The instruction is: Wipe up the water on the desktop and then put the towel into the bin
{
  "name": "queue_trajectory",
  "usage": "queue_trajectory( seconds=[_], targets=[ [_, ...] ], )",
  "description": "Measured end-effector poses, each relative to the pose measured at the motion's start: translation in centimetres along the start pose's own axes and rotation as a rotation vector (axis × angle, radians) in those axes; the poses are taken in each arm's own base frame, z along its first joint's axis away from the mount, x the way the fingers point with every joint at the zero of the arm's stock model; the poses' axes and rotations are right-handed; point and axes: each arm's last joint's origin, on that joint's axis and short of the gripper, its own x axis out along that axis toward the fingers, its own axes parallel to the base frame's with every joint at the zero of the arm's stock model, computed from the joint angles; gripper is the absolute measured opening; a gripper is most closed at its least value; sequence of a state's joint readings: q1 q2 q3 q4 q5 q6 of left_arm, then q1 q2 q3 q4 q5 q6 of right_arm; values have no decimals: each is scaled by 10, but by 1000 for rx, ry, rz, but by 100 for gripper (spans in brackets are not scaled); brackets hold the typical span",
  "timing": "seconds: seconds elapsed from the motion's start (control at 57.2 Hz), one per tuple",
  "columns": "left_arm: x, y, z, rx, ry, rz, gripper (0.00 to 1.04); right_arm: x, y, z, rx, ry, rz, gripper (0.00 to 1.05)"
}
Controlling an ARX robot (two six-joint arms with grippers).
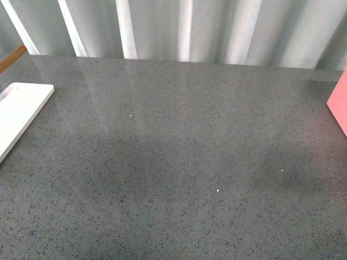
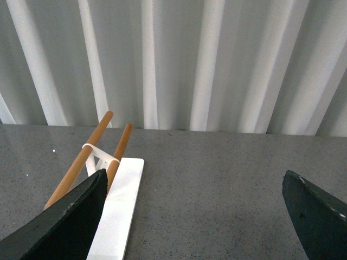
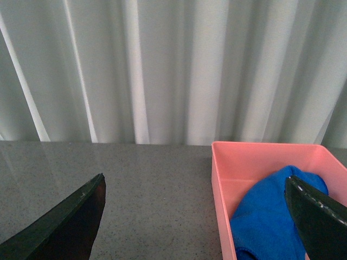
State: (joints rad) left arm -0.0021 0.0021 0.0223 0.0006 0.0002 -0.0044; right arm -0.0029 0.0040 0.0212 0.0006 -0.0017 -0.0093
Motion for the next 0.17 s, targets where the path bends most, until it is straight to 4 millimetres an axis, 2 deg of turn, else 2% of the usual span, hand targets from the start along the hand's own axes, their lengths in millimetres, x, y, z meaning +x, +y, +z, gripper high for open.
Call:
queue_trajectory(
  seconds=[0.175],
  targets=[
    [0, 0, 0, 0, 0, 0, 98, 0, 0, 0, 0, 0, 0, 98]
  ],
)
